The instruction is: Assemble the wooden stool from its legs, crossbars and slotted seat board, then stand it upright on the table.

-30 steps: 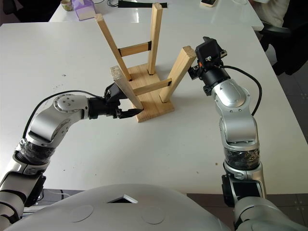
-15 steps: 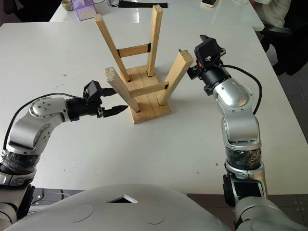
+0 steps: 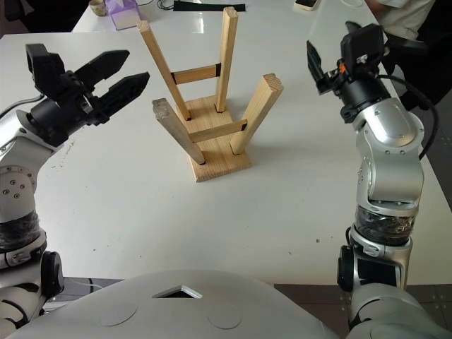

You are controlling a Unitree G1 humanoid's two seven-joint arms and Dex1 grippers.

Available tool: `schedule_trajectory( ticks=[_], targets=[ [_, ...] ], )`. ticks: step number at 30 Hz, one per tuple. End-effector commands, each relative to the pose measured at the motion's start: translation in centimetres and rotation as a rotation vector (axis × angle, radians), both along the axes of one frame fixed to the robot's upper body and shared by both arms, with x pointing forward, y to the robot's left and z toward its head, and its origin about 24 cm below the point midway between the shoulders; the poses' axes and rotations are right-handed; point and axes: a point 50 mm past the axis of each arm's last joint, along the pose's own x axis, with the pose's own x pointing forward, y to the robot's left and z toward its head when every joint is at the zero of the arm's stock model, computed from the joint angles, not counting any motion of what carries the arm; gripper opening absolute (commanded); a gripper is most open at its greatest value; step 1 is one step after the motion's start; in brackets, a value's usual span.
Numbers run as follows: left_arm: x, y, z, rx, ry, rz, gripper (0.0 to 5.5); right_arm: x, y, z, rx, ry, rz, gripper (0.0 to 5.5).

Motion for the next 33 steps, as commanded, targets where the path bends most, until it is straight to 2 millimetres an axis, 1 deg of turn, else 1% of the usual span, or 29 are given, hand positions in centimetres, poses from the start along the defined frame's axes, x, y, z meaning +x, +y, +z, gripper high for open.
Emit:
schedule_trajectory(
  ticks=[1, 2, 4, 6, 8, 11, 15, 20, 22, 24, 27, 30, 33],
  targets=[
    [0.0, -0.8, -1.3, 0.065, 0.059, -0.043, 3.51, -0.3, -0.7, 0.4, 0.019, 0.034, 0.035, 3.51],
    [0.0, -0.8, -1.9, 0.089, 0.075, -0.040, 3.51, -0.5, -1.1, -0.2, -0.024, 0.081, 0.052, 3.51],
    [0.0, -0.7, -3.2, 0.116, 0.114, -0.033, 3.51, -1.3, -2.1, -2.2, -0.163, 0.219, 0.092, 3.51],
    [-0.2, -1.1, -4.0, 0.123, 0.128, -0.032, 3.51, -2.3, -2.9, -5.0, -0.291, 0.382, 0.174, 3.51],
    [-0.1, -1.7, -3.9, 0.082, 0.123, -0.048, 3.51, -3.0, -3.2, -7.4, -0.345, 0.498, 0.236, 3.51],
    [-0.1, -2.9, -3.6, 0.022, 0.133, -0.083, 3.51, -3.7, -3.1, -9.7, -0.402, 0.586, 0.294, 3.51],
    [-0.2, -5.4, -4.1, 0.018, 0.167, -0.140, 3.51, -4.0, -2.7, -11.2, -0.446, 0.618, 0.331, 3.51],
    [-1.1, -9.1, -4.2, -0.024, 0.214, -0.208, 3.51, -4.3, -2.8, -12.7, -0.506, 0.649, 0.347, 3.51],
    [-1.1, -10.2, -4.1, -0.018, 0.207, -0.212, 3.51, -4.2, -2.8, -13.1, -0.521, 0.652, 0.345, 3.51],
    [-0.5, -10.2, -3.6, -0.001, 0.183, -0.171, 3.51, -4.0, -2.6, -13.4, -0.532, 0.649, 0.344, 3.51],
    [0.1, -9.0, -2.7, 0.045, 0.126, -0.117, 3.51, -4.1, -2.7, -13.9, -0.539, 0.652, 0.330, 3.51],
    [-0.5, -7.6, -1.7, 0.071, 0.071, -0.136, 3.51, -4.5, -2.9, -14.5, -0.546, 0.659, 0.310, 3.51],
    [-1.2, -6.9, -1.2, 0.092, 0.040, -0.179, 3.51, -5.0, -2.8, -14.8, -0.538, 0.664, 0.295, 3.51]
  ],
)
